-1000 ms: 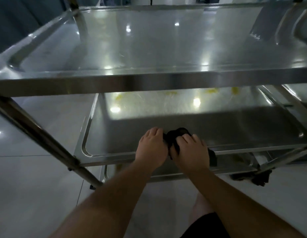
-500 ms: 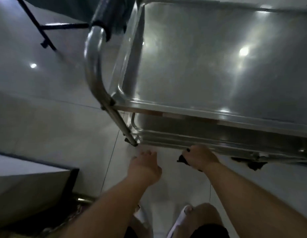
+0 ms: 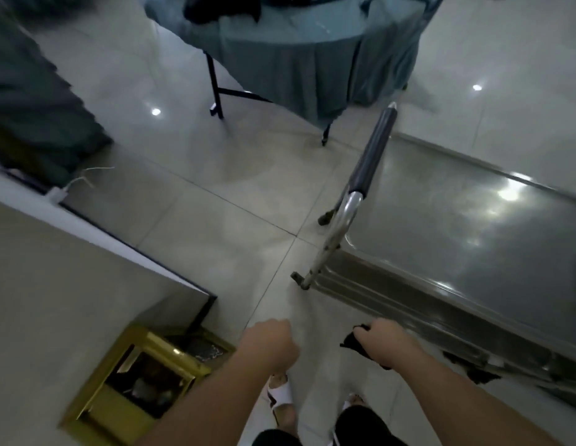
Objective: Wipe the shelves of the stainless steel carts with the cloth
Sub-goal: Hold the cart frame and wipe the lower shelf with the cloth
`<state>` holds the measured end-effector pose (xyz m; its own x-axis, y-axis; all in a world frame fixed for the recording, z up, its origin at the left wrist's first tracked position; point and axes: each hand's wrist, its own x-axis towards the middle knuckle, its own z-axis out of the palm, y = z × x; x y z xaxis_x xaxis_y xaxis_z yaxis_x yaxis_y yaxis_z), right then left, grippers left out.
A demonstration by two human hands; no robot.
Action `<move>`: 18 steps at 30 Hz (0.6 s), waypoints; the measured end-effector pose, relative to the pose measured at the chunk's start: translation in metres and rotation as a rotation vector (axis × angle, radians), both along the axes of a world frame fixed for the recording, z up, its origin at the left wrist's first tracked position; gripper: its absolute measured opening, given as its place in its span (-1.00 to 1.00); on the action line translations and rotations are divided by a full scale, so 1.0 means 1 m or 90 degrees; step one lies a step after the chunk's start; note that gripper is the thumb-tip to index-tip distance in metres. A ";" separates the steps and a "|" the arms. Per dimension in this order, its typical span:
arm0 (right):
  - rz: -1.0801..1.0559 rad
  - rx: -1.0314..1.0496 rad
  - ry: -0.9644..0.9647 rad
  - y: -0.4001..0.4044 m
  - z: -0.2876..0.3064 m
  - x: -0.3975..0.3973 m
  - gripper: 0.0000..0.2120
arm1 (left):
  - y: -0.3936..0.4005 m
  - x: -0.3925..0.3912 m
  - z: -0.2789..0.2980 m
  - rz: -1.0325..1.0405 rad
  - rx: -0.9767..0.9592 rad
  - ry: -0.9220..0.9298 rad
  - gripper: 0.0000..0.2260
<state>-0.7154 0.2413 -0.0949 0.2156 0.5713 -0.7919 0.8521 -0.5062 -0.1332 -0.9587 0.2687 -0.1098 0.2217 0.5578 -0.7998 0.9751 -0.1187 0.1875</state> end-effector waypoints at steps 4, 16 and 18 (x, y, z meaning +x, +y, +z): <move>0.239 0.045 0.011 0.043 0.026 -0.042 -0.72 | 0.014 -0.034 0.031 0.093 0.031 -0.009 -0.62; 0.596 0.137 0.018 0.250 0.088 -0.131 -0.68 | 0.129 -0.093 0.097 0.327 0.125 -0.001 -0.59; 0.586 0.129 0.018 0.275 0.095 -0.137 -0.67 | 0.149 -0.102 0.102 0.341 0.144 0.006 -0.61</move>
